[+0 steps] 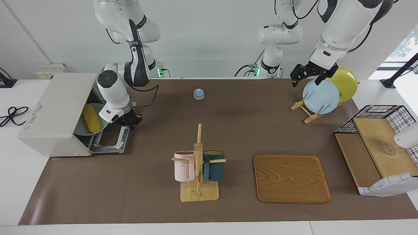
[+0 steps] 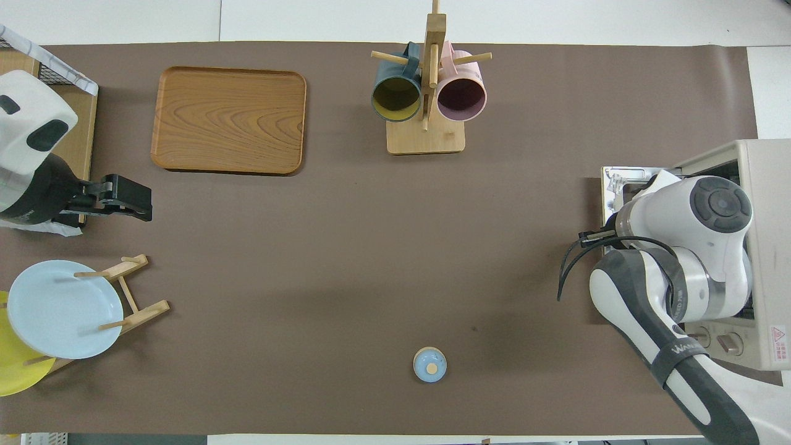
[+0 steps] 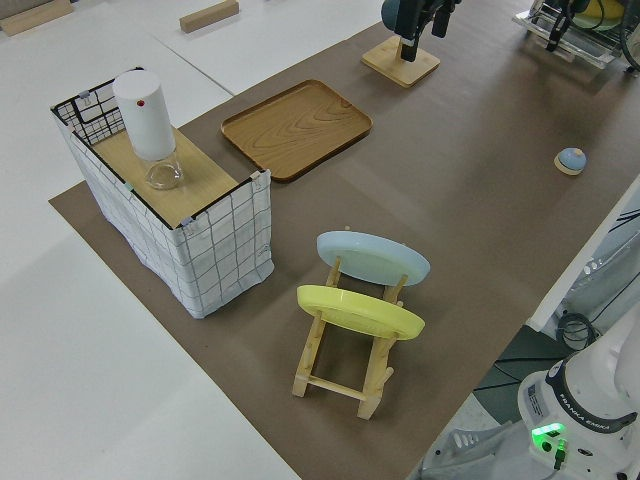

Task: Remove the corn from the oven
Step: 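Grasp the pale green plate inside the oven with the right gripper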

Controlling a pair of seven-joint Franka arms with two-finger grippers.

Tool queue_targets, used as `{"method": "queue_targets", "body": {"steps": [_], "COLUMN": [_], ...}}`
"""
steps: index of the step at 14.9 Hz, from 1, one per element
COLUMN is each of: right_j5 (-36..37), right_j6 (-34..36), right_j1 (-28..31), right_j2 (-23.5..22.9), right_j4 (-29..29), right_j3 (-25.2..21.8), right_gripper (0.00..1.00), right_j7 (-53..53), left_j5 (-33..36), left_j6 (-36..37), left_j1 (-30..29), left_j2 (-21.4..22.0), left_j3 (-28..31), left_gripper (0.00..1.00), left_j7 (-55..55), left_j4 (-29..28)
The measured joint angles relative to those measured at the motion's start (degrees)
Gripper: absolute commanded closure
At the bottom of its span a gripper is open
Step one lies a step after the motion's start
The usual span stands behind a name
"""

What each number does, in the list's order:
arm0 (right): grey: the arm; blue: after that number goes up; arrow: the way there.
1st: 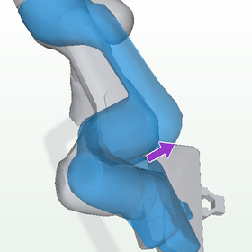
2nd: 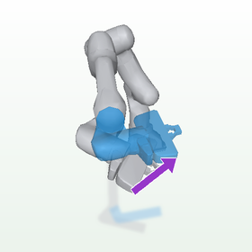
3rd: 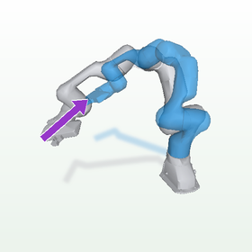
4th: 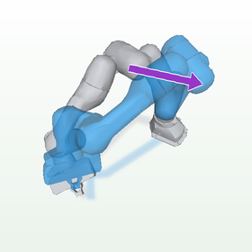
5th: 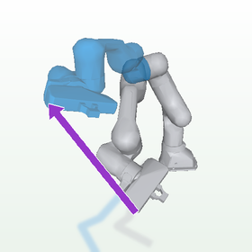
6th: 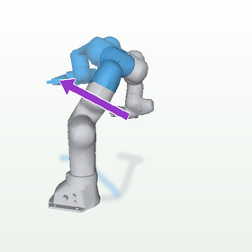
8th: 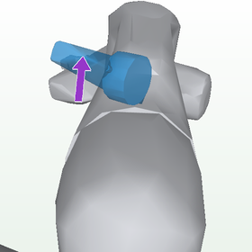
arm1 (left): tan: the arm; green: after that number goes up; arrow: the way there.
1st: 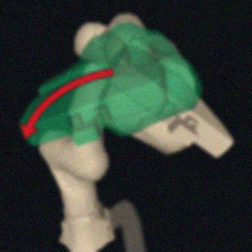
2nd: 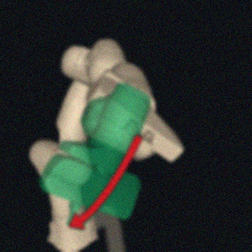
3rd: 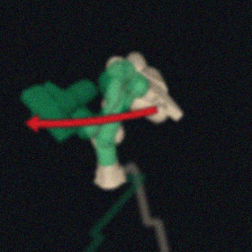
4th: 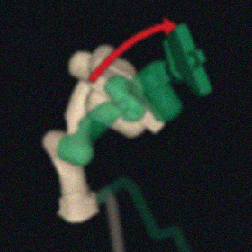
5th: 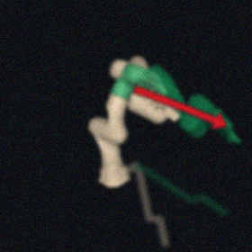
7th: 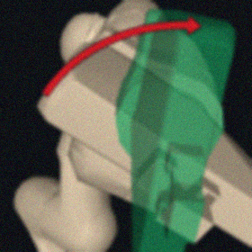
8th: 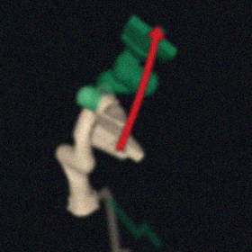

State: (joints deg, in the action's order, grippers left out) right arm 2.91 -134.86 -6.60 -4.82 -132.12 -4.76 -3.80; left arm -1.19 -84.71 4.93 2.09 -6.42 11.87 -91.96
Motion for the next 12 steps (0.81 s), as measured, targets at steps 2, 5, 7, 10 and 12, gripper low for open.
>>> {"method": "queue_targets", "body": {"steps": [2,5,7,10,12], "right_j5": [0.00,-0.02,-0.61,-0.68,-0.68], "right_j6": [-0.59,-0.56,-0.57,3.05,12.78], "right_j1": [-0.02,-1.01,-3.03,-5.02,-5.03], "right_j2": [-0.72,-0.83,-0.78,-0.13,1.22], "right_j4": [-0.08,-0.56,-0.42,2.86,7.87], "right_j3": [-0.01,-0.40,-0.60,-0.61,-0.82], "right_gripper": [1.00,1.00,0.78,0.64,0.53], "right_j7": [0.44,0.62,1.66,3.10,3.15], "left_j5": [0.00,0.00,0.00,0.00,0.00], "left_j6": [0.00,0.00,0.00,0.00,0.00], "left_j1": [0.00,0.00,0.00,0.00,0.00], "left_j2": [0.00,0.00,0.00,0.00,0.00], "left_j3": [0.00,0.00,0.00,0.00,0.00], "left_gripper": [0.00,0.00,0.00,0.00,0.00], "left_j7": [0.00,0.00,0.00,0.00,0.00], "left_j4": [0.00,0.00,0.00,0.00,0.00]}}
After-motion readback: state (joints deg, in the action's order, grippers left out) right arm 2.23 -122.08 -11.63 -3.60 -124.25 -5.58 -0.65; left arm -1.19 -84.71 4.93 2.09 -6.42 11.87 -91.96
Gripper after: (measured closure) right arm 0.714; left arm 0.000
